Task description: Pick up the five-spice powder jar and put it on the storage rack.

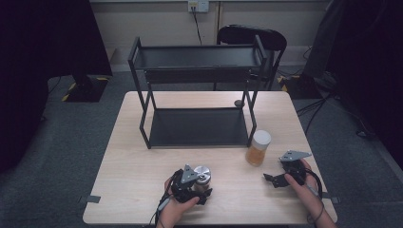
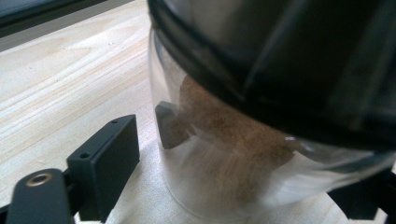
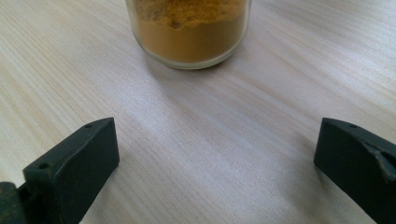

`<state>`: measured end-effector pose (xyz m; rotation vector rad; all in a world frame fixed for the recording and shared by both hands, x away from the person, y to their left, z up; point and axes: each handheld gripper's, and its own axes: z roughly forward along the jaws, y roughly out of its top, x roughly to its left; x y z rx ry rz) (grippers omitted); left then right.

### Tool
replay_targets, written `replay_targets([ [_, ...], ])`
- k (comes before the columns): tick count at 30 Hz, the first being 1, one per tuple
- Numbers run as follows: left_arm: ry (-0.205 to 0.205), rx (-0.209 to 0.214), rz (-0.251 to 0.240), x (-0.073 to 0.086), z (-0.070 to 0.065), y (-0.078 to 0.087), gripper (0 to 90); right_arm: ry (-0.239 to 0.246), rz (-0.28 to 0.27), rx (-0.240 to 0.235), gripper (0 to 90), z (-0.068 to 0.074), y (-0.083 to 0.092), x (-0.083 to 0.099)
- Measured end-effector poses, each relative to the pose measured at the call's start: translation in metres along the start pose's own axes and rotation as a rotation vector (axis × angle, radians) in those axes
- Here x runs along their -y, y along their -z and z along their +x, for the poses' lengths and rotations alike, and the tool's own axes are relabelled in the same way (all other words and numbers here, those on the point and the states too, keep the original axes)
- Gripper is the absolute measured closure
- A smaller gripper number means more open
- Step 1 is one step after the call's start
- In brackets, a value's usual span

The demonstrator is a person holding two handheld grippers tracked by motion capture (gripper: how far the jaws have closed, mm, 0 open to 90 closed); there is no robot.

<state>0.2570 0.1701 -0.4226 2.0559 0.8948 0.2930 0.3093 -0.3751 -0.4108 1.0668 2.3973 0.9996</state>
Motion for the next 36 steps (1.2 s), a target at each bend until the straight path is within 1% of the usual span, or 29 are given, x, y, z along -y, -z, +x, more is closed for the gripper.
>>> replay_targets([
  [5,-0.008,-0.011,-0.004,-0.0006,-0.0016,-0.001,17.9,0.0,0.0,0.0,0.0,0.0,0.0,0.0],
  [7,-0.007,-0.007,-0.006,-0.0005,-0.0013,-0.0016,18.3,0.0,0.0,0.0,0.0,0.0,0.0,0.0],
  [12,-0.014,-0.004,-0.01,-0.0004,-0.0026,-0.0022,22.8,0.0,0.0,0.0,0.0,0.0,0.0,0.0],
  [13,-0.016,0.002,-0.01,-0.0007,-0.0022,-0.0021,24.2,0.0,0.0,0.0,0.0,0.0,0.0,0.0],
  [14,-0.02,0.004,-0.011,-0.0006,-0.0023,-0.002,26.4,0.0,0.0,0.0,0.0,0.0,0.0,0.0],
  [17,-0.048,-0.006,-0.012,-0.001,-0.0053,-0.0017,28.7,0.0,0.0,0.0,0.0,0.0,0.0,0.0],
  [21,-0.057,-0.011,-0.024,0.002,-0.0062,-0.0014,29.5,0.0,0.0,0.0,0.0,0.0,0.0,0.0],
  [24,-0.067,-0.015,-0.024,0.0016,-0.0074,-0.0012,30.0,0.0,0.0,0.0,0.0,0.0,0.0,0.0],
  [26,-0.067,-0.017,-0.022,0.0009,-0.0077,-0.0009,30.2,0.0,0.0,0.0,0.0,0.0,0.0,0.0],
  [30,-0.052,-0.012,-0.033,0.0029,-0.0054,-0.0008,30.4,0.0,0.0,0.0,0.0,0.0,0.0,0.0],
  [33,-0.041,-0.02,-0.038,0.0037,-0.005,-0.0007,30.6,0.0,0.0,0.0,0.0,0.0001,0.0,0.0],
  [36,-0.025,-0.017,-0.041,0.004,-0.0017,0.0002,30.6,0.0,0.0,0.001,0.0,0.0002,0.0,0.0],
])
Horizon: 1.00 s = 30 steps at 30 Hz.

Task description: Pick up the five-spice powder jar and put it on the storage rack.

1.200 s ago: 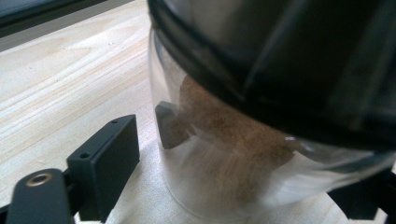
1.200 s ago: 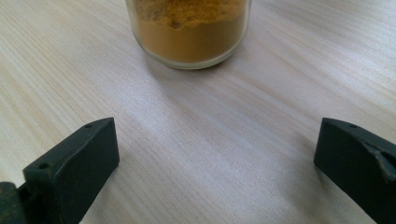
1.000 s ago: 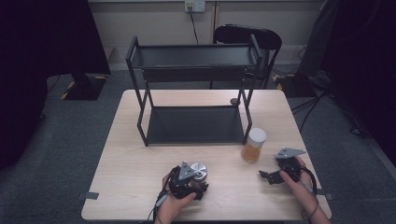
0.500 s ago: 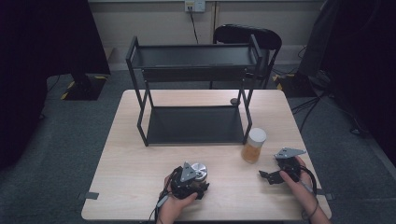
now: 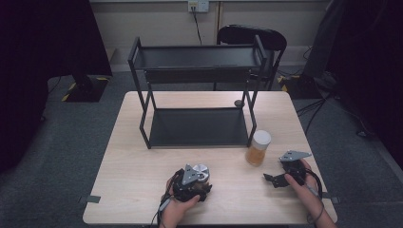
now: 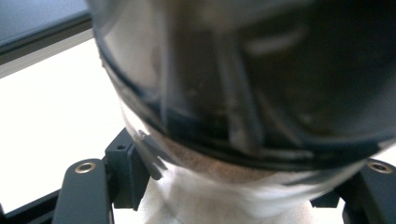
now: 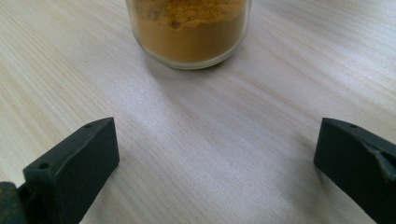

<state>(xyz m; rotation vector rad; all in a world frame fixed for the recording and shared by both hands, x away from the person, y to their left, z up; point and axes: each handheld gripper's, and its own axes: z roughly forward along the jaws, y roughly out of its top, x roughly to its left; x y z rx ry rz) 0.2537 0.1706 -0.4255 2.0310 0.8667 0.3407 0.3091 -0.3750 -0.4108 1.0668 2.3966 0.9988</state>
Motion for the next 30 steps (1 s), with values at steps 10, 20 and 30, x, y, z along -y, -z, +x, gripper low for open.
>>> replay_targets([
  [10,0.016,-0.012,0.002,-0.004,0.006,0.002,30.8,0.0,0.0,0.0,0.0,0.0,0.0,0.0],
  [20,0.035,-0.011,-0.011,-0.01,0.013,0.004,30.9,0.0,0.0,0.0,0.0,0.0,0.0,0.0],
  [30,0.027,-0.027,-0.013,-0.024,0.018,0.004,31.0,0.0,-0.001,0.0,0.0,0.0,0.0,0.0],
])
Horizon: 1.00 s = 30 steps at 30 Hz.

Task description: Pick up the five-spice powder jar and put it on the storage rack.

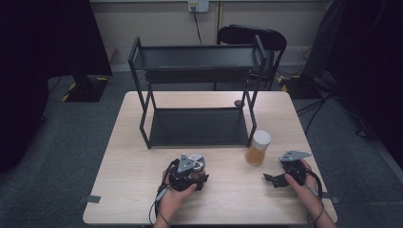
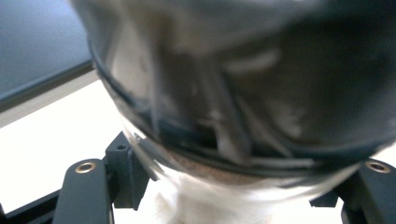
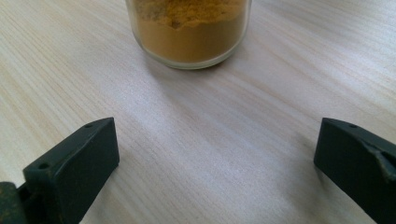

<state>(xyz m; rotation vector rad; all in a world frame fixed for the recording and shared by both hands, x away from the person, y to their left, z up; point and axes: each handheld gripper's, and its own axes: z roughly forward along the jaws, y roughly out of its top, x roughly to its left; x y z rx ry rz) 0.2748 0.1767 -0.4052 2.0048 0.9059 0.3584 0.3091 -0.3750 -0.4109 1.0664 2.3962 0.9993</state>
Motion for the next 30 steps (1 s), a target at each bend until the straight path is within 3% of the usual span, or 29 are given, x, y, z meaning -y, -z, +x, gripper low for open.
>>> replay_targets([
  [30,0.032,-0.062,-0.003,-0.047,0.015,-0.016,31.1,0.0,0.0,0.0,0.0,0.0,0.0,0.0],
])
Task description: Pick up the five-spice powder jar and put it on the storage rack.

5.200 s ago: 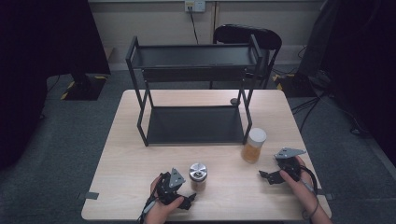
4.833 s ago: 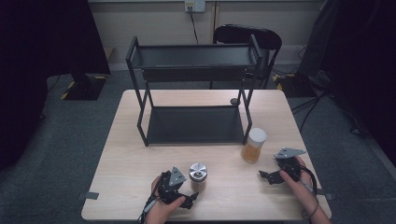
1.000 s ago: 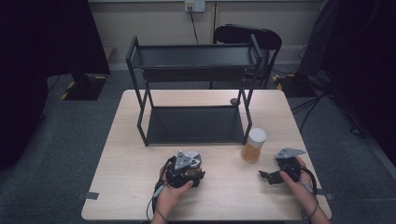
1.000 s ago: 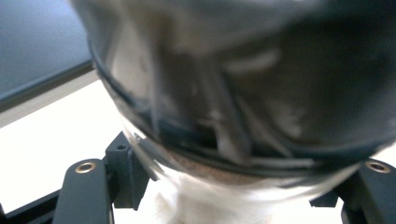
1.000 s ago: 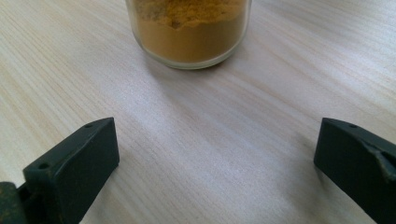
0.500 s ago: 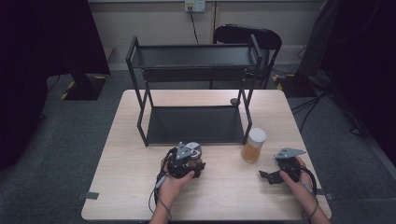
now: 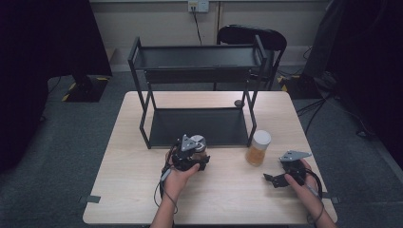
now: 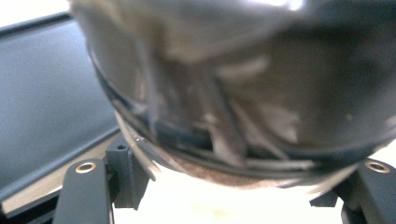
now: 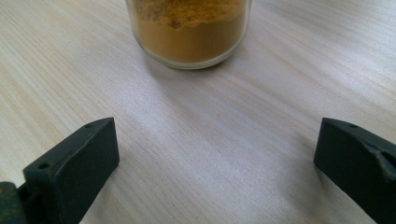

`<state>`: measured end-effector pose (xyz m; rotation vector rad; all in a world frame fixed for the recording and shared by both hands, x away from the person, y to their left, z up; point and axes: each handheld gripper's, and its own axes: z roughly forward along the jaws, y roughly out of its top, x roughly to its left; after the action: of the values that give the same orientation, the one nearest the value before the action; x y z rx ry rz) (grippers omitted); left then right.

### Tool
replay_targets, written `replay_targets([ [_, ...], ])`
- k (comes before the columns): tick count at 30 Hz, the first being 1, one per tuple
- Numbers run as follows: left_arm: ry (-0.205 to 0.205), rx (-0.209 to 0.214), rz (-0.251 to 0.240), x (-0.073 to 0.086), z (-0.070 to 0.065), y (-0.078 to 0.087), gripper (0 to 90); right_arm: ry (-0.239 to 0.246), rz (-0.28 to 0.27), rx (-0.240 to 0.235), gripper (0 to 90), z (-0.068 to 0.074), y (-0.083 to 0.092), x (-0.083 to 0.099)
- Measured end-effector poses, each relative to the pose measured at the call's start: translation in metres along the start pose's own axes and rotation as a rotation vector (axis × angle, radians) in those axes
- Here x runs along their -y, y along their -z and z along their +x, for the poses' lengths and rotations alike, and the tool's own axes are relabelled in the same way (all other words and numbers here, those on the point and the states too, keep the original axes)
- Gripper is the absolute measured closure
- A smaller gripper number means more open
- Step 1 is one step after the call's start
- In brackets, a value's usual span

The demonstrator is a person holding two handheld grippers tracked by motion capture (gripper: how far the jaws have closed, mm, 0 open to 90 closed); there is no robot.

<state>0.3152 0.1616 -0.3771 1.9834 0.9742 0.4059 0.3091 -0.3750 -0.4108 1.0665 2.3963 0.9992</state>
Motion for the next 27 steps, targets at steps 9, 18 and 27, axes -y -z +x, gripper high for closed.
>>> replay_targets([
  [9,0.019,-0.007,-0.013,-0.012,0.007,-0.002,31.1,0.0,0.0,0.0,0.0,0.0,0.0,0.0],
  [18,0.02,-0.026,-0.017,-0.029,0.014,-0.002,31.2,0.0,0.0,0.0,0.0,0.0,0.0,0.0],
  [27,0.009,-0.042,-0.023,-0.046,0.016,0.002,31.2,0.0,0.0,0.0,0.0,0.0,0.0,0.0],
])
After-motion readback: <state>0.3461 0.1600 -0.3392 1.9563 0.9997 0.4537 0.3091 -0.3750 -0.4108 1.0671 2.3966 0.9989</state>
